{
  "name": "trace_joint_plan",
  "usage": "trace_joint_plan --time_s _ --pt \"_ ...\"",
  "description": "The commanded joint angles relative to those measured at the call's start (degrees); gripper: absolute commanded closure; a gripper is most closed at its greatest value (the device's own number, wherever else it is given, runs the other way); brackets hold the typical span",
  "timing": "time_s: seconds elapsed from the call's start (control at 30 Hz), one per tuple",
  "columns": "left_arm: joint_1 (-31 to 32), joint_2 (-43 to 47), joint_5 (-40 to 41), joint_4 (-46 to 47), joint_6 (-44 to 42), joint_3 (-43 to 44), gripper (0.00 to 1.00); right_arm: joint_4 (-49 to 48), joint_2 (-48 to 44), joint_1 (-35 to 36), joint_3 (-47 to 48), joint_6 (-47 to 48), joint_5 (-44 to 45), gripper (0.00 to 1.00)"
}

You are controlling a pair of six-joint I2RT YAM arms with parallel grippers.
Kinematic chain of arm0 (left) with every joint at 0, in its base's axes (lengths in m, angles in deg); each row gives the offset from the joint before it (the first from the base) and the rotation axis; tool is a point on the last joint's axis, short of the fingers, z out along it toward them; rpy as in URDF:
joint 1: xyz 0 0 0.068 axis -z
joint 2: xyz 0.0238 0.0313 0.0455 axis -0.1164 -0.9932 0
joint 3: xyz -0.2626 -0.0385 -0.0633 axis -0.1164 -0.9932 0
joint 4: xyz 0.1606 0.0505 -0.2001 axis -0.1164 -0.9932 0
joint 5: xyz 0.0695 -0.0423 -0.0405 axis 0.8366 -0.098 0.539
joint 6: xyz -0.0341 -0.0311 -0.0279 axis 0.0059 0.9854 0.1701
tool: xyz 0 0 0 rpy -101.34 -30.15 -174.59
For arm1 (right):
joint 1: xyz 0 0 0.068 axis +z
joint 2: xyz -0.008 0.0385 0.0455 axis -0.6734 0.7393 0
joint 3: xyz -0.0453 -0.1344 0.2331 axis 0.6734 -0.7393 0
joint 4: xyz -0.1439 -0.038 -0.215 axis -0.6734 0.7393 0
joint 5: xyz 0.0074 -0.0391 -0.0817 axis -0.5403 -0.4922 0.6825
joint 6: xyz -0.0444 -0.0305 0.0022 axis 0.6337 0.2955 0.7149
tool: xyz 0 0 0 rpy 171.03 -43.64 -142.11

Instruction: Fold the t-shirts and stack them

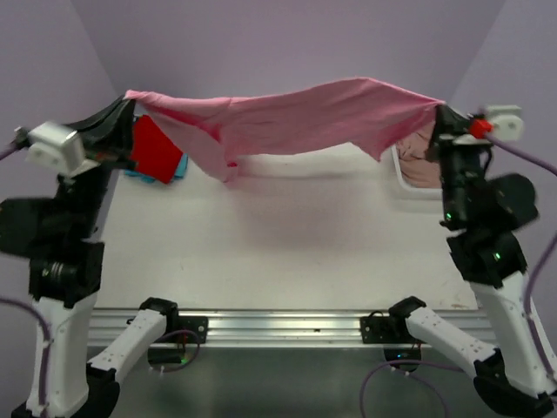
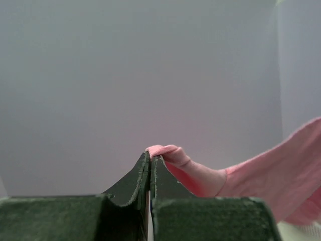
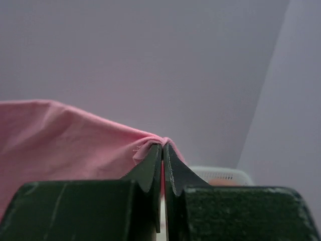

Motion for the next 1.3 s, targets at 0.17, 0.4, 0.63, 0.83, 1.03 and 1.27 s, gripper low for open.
trace_joint_plan --time_s 0.17,0.4,0.63,0.83,1.03,1.27 --pt "2.57 1.8 1.14 -0.04 -2.82 5.65 1.0 -3.33 -6.68 -0.7 4.86 -0.07 1.91 1.0" --pt "2.49 -7.25 16.07 1.8 -5.01 0.91 1.0 10.47 12.82 -0.79 15.25 -4.64 15.28 1.0" --pt "-2.69 -27.79 15.91 3.3 -1.95 -0.42 1.0 22.25 33.04 -4.91 20.71 -16.24 13.2 1.0" --pt "-4.54 -45.01 17.49 4.36 -2.73 0.9 1.0 23.58 50.79 -7.55 23.69 -19.67 12.41 1.0" --pt "-4.9 -59.01 18.72 6.71 -1.85 5.56 1.0 27.87 69.07 -9.66 37.99 -23.53 15.65 1.0" --pt "-5.16 -67.11 17.93 7.71 -1.33 13.63 1.0 25.52 77.26 -10.55 44.88 -24.69 19.61 1.0"
